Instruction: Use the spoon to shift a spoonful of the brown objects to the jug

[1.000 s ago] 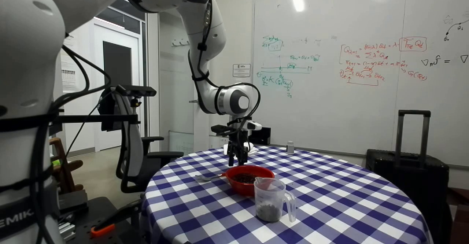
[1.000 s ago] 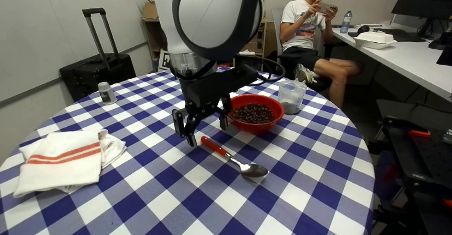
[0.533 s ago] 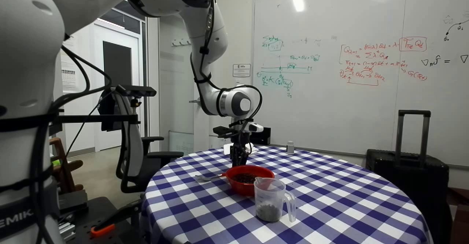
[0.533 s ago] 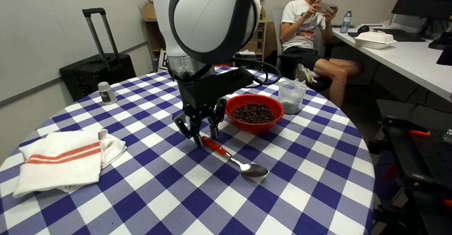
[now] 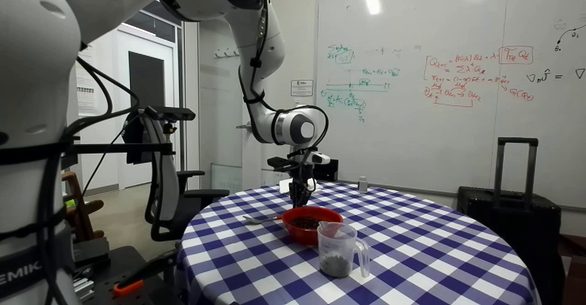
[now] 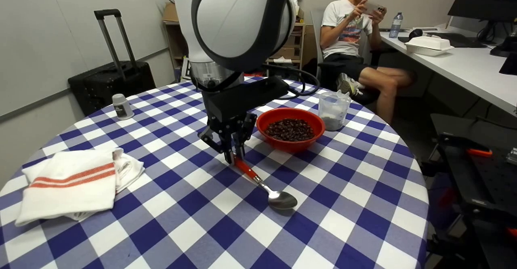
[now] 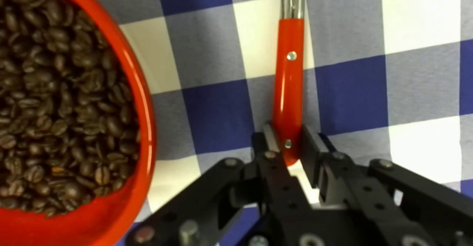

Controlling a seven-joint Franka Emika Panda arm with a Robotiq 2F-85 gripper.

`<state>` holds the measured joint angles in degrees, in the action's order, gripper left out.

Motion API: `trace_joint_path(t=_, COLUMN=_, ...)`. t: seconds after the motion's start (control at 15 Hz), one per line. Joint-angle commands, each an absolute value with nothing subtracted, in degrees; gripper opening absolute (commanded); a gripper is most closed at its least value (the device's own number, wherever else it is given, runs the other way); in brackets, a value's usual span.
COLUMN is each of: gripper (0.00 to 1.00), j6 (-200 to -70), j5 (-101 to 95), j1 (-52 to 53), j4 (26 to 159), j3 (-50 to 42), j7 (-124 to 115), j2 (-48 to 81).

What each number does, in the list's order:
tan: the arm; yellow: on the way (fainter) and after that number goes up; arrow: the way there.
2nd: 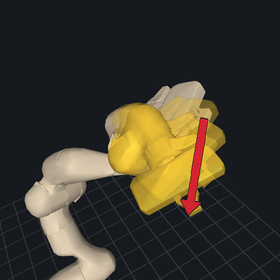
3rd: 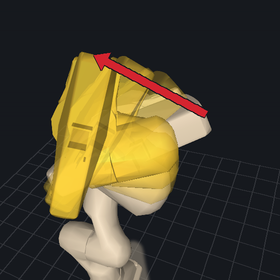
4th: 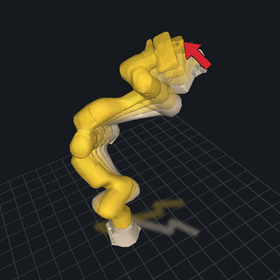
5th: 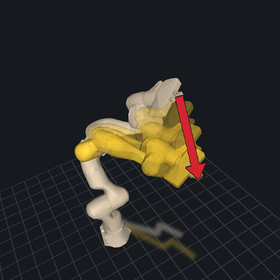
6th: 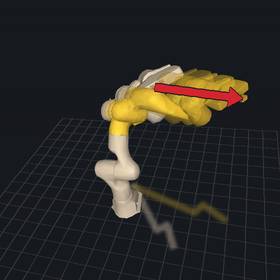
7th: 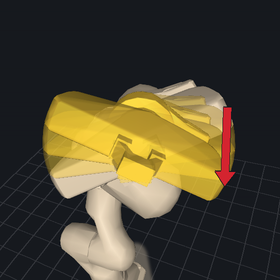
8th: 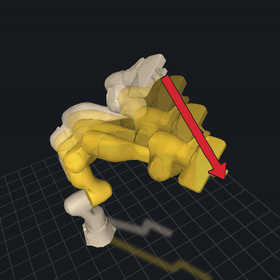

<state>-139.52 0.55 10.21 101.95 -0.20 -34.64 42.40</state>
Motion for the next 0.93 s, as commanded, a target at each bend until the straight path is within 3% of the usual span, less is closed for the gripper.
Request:
trace_joint_path(t=0.0, gripper=0.05, j6=-139.97, j5=1.01, j1=10.63, j4=102.16, j3=-0.97, j7=-31.16, j2=41.93)
trace_joint_path(t=0.87, gripper=0.05, j6=-140.22, j5=6.65, j1=6.39, j4=106.89, j3=1.52, j7=-19.75, j2=30.63)
